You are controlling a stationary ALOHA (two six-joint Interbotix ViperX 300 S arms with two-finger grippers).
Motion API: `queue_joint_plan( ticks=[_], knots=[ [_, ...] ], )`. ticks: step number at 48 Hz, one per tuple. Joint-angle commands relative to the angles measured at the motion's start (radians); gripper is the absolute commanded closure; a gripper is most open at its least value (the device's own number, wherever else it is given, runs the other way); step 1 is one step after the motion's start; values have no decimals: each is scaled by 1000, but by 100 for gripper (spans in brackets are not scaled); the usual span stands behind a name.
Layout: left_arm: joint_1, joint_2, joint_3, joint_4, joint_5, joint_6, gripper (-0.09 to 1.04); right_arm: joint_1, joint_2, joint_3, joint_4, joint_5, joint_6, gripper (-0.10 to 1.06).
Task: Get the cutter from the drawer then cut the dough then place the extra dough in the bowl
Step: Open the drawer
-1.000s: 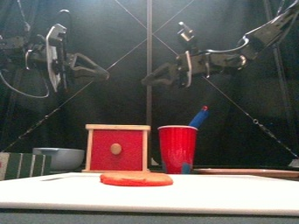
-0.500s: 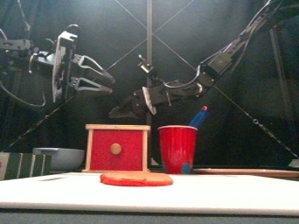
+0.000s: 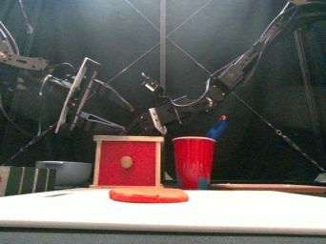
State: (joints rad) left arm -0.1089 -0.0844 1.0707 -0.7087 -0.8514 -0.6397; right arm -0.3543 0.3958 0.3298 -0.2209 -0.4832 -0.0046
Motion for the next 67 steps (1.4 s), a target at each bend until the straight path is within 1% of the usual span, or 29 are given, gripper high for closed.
queue_joint_plan(
  ticks=[1,7,13,24,44,59,63,67],
  knots=[
    [-3,46,-35,9,-6,-51,13,-5,-3,-8,-11,14,-5,100],
    [-5,87,-43,3,-3,-95,12,0,-2,-5,-17,31,-5,100],
    [-5,109,-51,-32,14,-144,12,3,-3,-3,-28,49,-5,100],
    [3,130,-61,-94,98,-207,12,18,-3,-5,-43,55,-3,100],
    [64,190,-104,-147,106,-204,14,28,-3,-9,-38,55,2,100],
    [81,242,-137,-169,106,-202,15,34,-3,-11,-37,55,3,100],
    [81,242,-135,-173,104,-199,16,34,-3,-11,-37,55,3,100],
    [81,241,-135,-173,106,-195,20,34,-3,-9,-35,55,3,100]
  ],
)
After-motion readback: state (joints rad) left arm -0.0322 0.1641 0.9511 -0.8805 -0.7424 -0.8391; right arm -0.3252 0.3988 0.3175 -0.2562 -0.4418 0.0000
